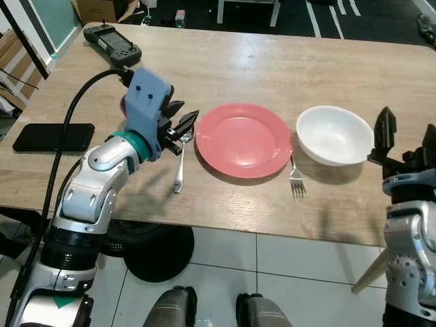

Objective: Setting the table

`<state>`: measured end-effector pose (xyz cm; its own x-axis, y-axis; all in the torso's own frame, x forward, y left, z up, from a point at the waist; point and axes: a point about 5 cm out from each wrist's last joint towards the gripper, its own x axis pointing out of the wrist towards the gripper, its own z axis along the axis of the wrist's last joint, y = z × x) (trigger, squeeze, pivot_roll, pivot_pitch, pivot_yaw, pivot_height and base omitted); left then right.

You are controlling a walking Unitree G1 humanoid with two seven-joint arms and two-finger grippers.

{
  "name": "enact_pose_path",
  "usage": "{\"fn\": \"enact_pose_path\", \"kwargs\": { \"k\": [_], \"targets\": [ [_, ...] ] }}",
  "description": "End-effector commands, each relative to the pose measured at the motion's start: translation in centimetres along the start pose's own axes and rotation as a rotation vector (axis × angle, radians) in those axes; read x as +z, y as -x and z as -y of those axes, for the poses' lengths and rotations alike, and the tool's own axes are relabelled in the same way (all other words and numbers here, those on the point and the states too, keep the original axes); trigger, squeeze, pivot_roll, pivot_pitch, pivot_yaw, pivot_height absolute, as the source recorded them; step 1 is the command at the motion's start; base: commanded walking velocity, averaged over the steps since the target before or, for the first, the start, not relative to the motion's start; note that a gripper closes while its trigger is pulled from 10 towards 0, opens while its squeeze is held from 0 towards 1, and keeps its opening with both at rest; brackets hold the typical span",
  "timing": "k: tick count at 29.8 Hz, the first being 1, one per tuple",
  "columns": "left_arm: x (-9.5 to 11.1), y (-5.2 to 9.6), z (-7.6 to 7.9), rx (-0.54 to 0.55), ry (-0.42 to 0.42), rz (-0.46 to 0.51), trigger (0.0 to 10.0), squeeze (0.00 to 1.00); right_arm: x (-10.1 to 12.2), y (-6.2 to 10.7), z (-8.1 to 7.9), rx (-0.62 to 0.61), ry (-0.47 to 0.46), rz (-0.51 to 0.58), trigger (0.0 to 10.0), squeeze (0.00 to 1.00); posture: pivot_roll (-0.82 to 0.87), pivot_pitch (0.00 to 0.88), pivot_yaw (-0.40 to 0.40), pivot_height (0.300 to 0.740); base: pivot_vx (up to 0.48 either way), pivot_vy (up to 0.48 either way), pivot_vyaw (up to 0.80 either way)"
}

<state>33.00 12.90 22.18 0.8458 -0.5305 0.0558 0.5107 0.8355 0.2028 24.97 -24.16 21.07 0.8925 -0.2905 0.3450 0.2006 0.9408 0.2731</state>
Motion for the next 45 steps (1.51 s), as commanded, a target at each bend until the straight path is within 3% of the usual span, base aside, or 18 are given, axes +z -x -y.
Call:
{"fn": "enact_pose_path", "kwargs": {
  "k": [1,20,27,42,45],
  "targets": [
    [0.1,-0.5,0.4,0.000,-0.020,0.009,10.0,0.00,-0.2,0.2,0.4,-0.038,0.010,-0.002,10.0,0.00,0.03,0.021,0.067,0.740,0.000,0.000,0.00],
    [0.0,-1.3,0.7,0.031,-0.048,0.034,10.0,0.00,-0.6,-0.3,0.6,-0.065,0.032,0.008,10.0,0.00,0.05,0.006,0.077,0.740,0.000,0.000,0.00],
    [0.1,-1.6,0.1,0.036,-0.059,0.039,10.0,0.00,-1.0,0.2,-0.1,-0.069,0.018,0.002,10.0,0.00,0.03,0.000,0.091,0.740,0.000,0.000,0.00],
    [0.2,-2.7,0.9,0.018,-0.045,0.059,10.0,0.00,-0.5,0.1,0.5,-0.076,0.039,0.018,10.0,0.00,0.00,0.000,0.093,0.740,0.000,0.000,0.00],
    [0.6,-2.9,0.6,0.025,-0.067,0.064,10.0,0.00,-0.8,0.0,0.0,-0.063,0.033,0.008,10.0,0.00,0.02,0.007,0.071,0.740,0.000,0.000,0.00]
  ]
}}
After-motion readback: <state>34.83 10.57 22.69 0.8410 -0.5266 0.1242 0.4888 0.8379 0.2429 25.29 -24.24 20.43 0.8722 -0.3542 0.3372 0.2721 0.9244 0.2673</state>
